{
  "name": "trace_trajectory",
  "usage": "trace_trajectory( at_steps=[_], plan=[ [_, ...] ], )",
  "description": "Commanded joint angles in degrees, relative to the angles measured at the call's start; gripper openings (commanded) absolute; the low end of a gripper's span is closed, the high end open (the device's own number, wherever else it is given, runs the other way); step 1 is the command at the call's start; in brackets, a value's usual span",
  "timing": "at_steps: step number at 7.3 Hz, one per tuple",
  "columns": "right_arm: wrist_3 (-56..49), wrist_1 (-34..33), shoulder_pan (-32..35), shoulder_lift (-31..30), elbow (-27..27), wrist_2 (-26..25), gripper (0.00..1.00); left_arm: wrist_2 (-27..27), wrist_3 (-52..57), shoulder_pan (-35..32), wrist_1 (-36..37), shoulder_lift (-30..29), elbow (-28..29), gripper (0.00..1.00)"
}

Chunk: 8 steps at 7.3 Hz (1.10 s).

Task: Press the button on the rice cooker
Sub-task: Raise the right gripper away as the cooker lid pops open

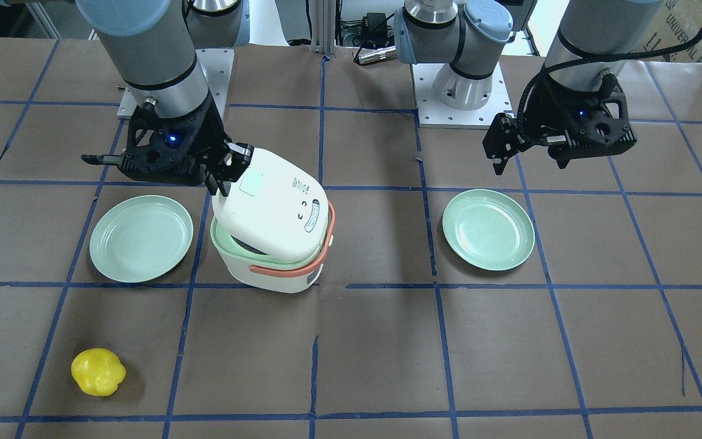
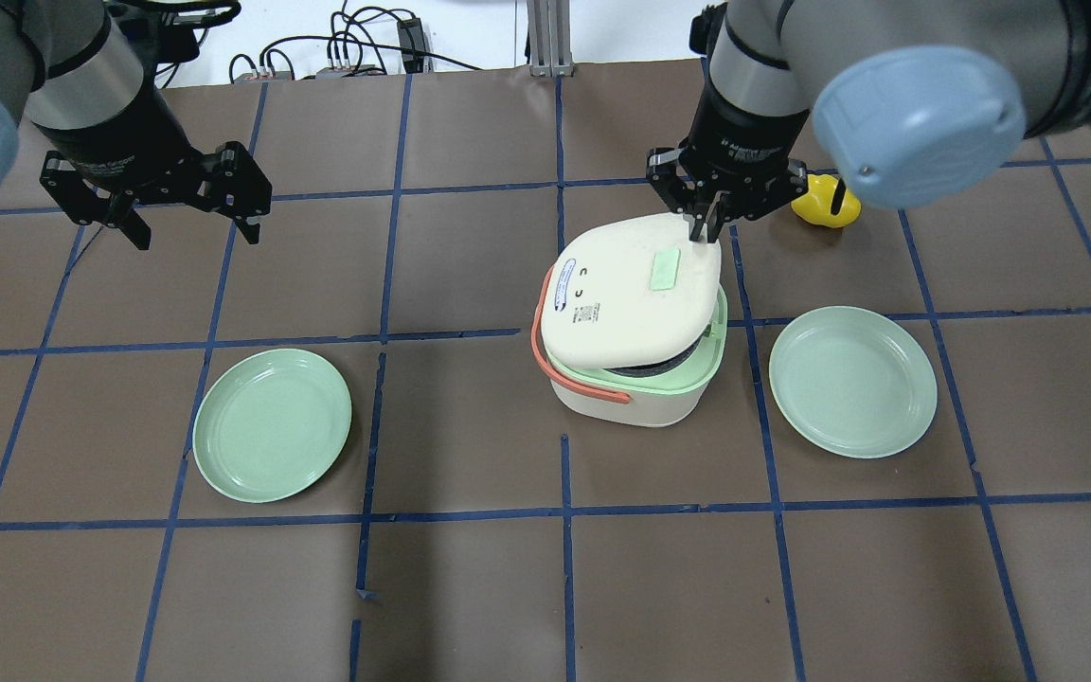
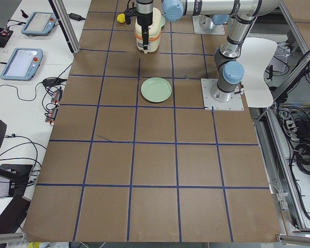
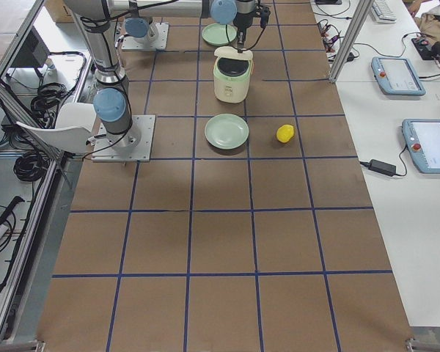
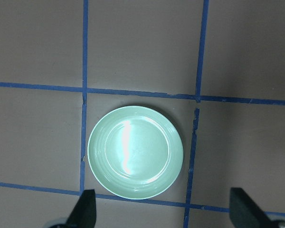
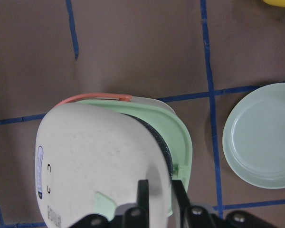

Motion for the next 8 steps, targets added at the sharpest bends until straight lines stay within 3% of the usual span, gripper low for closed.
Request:
trace_trajectory(
  at_steps=[1, 2, 3, 4, 7, 8],
  plan=[
    [-5.33, 9.29, -5.99, 0.41, -6.61, -0.21, 0.47, 0.0, 0.0, 0.0, 0.0, 0.0, 0.0, 1.0],
    [-8.85, 9.4, -7.15, -0.55, -6.62, -0.3, 0.53, 0.0, 0.0, 0.0, 0.0, 0.0, 0.0, 1.0],
    [-9.58, 8.97, -6.82, -1.6, -6.62, -0.3, 0.65, 0.0, 0.0, 0.0, 0.0, 0.0, 0.0, 1.0],
    [-9.68, 9.4, -6.55, -1.87, -6.18, -0.82, 0.88, 0.0, 0.0, 0.0, 0.0, 0.0, 0.0, 1.0],
    [-15.74, 8.44, -6.46, -4.16, -2.49, -2.4, 0.99, 0.0, 0.0, 0.0, 0.0, 0.0, 0.08, 1.0],
    [-15.74, 8.44, -6.11, -3.64, -2.49, -6.33, 0.99, 0.0, 0.0, 0.0, 0.0, 0.0, 0.0, 1.0]
  ],
)
